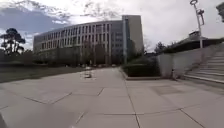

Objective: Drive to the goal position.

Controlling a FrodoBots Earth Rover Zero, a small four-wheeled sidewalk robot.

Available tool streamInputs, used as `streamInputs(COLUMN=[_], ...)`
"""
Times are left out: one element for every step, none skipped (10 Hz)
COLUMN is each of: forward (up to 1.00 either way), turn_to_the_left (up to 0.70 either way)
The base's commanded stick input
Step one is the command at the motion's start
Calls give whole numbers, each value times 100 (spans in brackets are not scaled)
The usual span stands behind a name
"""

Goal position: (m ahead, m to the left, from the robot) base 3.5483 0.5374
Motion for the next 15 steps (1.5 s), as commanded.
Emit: streamInputs(forward=[70,70,70,70,70,70,70,70,70,70,70,70,70,70,70], turn_to_the_left=[0,0,0,0,0,0,0,0,0,0,0,0,0,0,0])
